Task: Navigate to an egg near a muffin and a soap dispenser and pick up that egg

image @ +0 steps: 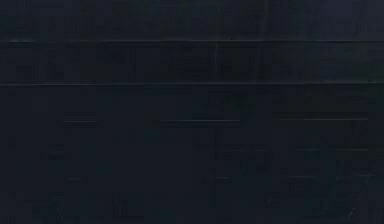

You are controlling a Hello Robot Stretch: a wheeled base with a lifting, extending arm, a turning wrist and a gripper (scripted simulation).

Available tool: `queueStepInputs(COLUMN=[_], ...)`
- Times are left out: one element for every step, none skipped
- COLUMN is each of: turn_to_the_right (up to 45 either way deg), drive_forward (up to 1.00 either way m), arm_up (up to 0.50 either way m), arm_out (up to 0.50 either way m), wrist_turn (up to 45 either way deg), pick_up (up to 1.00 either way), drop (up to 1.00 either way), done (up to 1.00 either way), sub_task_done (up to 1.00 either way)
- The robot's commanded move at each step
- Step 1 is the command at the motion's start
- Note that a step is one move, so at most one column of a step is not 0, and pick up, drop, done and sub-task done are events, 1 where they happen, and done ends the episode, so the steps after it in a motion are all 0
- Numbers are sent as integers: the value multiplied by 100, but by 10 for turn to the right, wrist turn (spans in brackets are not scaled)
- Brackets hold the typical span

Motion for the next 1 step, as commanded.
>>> queueStepInputs(turn_to_the_right=[-450], drive_forward=[0], arm_up=[0], arm_out=[0], wrist_turn=[0], pick_up=[0], drop=[0], done=[0], sub_task_done=[0])
